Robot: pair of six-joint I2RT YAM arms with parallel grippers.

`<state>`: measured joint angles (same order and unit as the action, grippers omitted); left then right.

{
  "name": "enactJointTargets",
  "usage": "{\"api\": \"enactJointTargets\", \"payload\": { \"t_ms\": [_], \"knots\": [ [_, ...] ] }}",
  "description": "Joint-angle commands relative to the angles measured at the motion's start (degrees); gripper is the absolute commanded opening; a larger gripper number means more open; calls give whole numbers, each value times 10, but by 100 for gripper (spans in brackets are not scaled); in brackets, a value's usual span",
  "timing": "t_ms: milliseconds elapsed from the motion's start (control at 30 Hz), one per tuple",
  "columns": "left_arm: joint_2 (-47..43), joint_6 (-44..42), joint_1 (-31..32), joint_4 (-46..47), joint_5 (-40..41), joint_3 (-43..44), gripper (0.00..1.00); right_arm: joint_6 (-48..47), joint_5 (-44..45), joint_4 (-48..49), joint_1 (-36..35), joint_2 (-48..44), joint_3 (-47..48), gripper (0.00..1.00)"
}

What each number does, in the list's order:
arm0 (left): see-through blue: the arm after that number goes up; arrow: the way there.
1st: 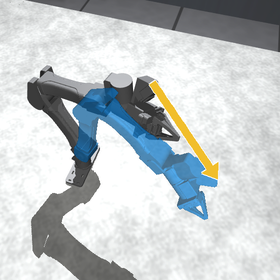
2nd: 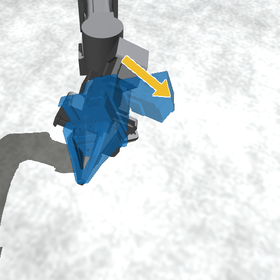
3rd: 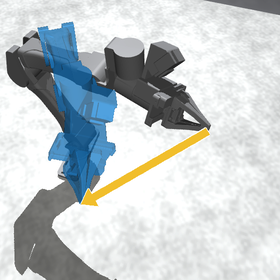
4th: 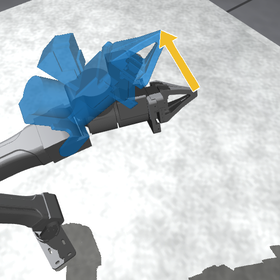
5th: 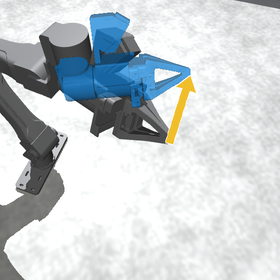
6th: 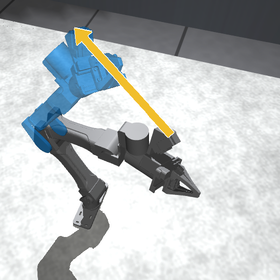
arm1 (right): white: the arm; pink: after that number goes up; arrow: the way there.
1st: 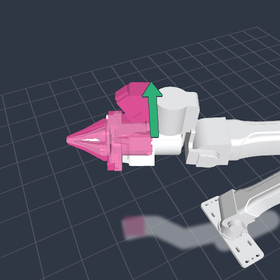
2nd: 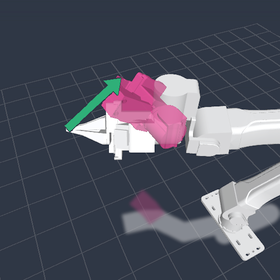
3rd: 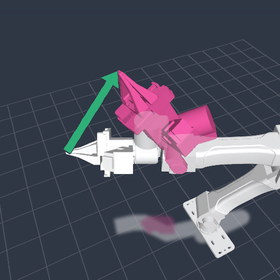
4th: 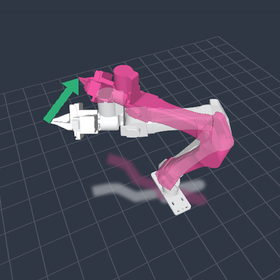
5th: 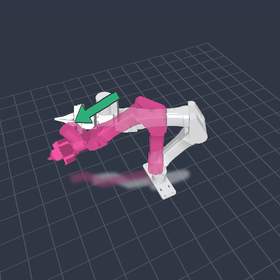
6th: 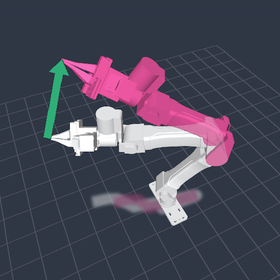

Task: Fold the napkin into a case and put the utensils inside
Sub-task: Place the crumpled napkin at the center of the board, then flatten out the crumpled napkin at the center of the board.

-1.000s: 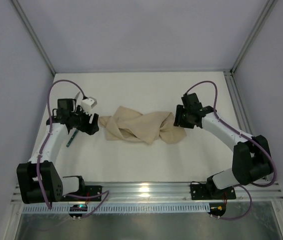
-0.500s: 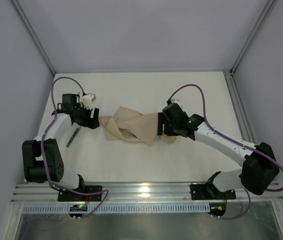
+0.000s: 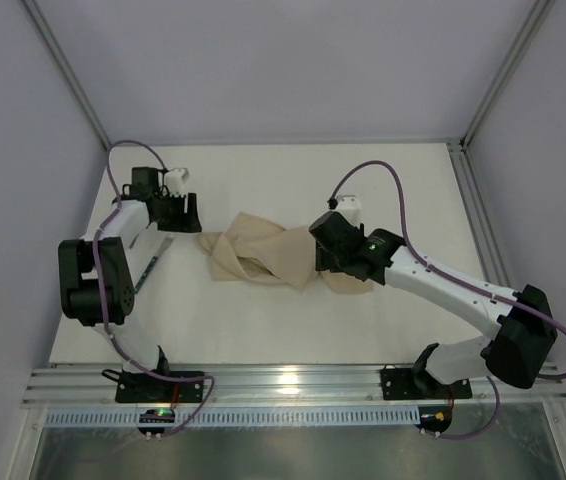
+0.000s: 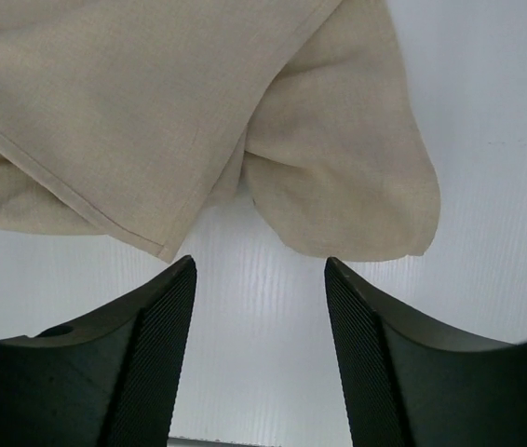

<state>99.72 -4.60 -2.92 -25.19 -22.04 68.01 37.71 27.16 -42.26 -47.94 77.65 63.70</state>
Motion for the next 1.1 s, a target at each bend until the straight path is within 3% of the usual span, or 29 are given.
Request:
{"api": "enactJointTargets", "payload": {
  "t_ms": [0,67,167,433,600,633,867,933,1067],
  "knots": [
    [16,6,12,-18,-6,15,64,-9,-16,57,-6,-14,-1,63],
    [24,4,16,-16,-4,10,65,-11,-87,118,-5,5,-23,66],
    [39,6,16,-11,1,5,65,-6,-140,130,-4,50,-13,68],
    [51,10,17,36,2,-19,64,-9,-168,154,3,142,-1,68],
    [56,15,17,52,-10,-31,54,1,-236,222,17,170,-28,68],
    [57,14,16,52,-26,-31,42,13,-276,259,40,180,-58,63],
    [43,6,17,66,-38,-45,0,31,-302,289,56,175,-83,48],
    [30,7,17,71,-43,-49,0,31,-303,298,57,172,-90,42],
    [-7,7,17,83,-47,-66,0,31,-305,305,63,163,-96,9]
  ]
}}
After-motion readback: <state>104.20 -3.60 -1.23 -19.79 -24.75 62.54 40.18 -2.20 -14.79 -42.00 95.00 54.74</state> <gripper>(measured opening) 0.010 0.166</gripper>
